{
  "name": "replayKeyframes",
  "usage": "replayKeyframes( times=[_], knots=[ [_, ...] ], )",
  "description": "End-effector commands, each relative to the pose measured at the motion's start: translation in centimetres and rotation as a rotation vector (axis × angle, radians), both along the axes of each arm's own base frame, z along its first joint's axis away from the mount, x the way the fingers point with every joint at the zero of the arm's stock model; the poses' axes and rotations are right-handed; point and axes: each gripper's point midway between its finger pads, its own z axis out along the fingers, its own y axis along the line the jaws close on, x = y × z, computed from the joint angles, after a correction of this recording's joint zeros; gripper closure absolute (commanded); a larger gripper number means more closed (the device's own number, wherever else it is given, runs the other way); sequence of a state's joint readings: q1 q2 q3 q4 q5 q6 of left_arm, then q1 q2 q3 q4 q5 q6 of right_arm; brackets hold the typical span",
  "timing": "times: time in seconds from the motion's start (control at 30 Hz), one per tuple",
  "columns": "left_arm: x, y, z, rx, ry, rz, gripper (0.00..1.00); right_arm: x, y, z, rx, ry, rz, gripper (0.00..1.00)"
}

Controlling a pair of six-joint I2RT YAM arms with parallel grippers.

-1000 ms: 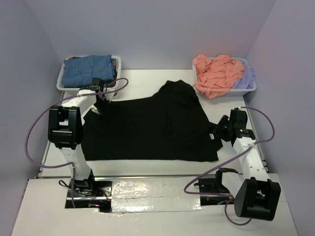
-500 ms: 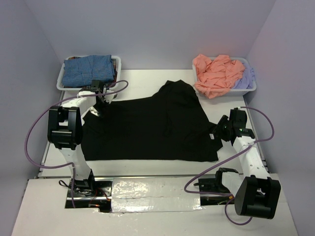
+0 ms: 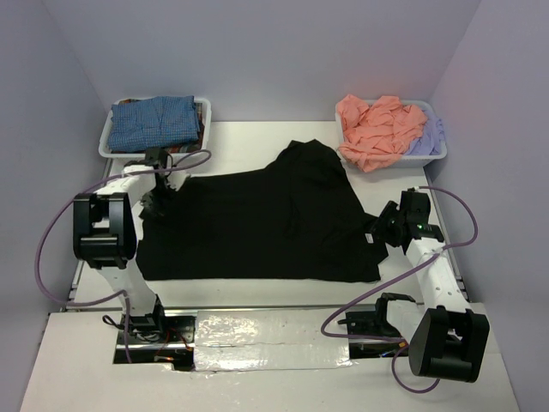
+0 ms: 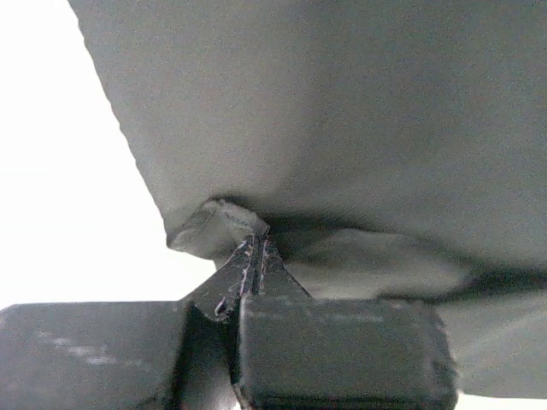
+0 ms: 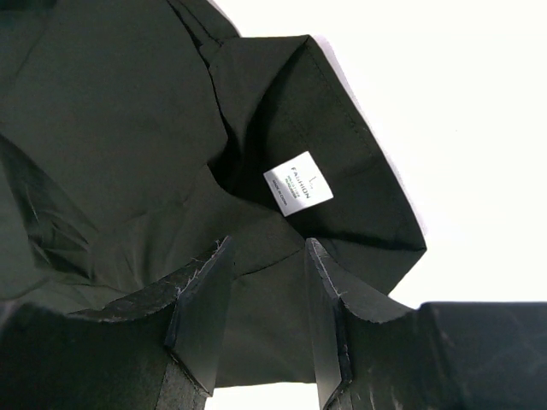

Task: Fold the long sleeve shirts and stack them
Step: Fold the shirt

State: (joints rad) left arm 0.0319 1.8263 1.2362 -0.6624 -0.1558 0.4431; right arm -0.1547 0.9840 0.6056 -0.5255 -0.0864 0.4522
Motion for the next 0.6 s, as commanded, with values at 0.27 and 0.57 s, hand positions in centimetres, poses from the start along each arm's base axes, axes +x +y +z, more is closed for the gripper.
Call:
replayKeyframes(
  times=[0.27, 0.57],
  knots=[
    [-8.5, 5.5, 1.8, 0.155, 0.109, 0.082, 1.0, 1.6, 0.6, 0.4, 0.037, -0.039, 0.018, 0.53],
    [-9.1, 6.9, -0.2, 0.156, 0.067, 0.167, 0.71, 1.0, 0.0, 1.3, 0.025, -0.022, -0.04, 0.31]
  ],
)
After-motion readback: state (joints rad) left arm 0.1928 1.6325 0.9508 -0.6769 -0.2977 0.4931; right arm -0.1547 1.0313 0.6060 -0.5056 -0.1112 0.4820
